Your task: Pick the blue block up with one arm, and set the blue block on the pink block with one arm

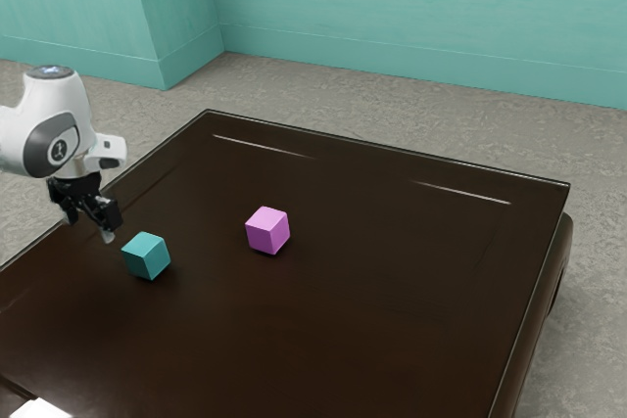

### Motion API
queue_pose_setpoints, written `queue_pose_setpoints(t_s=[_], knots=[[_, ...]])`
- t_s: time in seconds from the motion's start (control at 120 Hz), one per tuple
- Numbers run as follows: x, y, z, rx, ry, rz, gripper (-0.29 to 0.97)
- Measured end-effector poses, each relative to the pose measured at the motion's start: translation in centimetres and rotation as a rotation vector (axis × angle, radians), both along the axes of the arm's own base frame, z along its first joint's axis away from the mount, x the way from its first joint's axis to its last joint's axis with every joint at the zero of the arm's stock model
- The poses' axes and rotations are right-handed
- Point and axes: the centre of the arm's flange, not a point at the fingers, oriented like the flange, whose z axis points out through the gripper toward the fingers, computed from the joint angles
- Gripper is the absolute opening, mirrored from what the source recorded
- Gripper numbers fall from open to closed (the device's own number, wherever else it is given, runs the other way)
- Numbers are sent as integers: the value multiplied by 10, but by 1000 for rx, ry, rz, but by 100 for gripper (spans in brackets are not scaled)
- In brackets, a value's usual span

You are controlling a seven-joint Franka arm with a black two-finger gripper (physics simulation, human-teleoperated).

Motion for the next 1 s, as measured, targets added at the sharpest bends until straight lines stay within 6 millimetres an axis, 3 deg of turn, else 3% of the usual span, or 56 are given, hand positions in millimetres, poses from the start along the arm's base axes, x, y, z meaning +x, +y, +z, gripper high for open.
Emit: queue_pose_setpoints(t_s=[0.108,0.233,0.3,0.458,0.558,0.767,1.0], knots=[[12,4,-8,0,-15,-14,68],[27,-27,-8,1,-33,-83,68],[32,-38,-19,-17,-23,-90,68],[34,-8,-40,-47,-13,-5,68],[52,-21,-48,-55,-13,-28,68],[57,-22,-82,-77,33,-13,68],[74,-21,-103,-79,46,-7,53]])
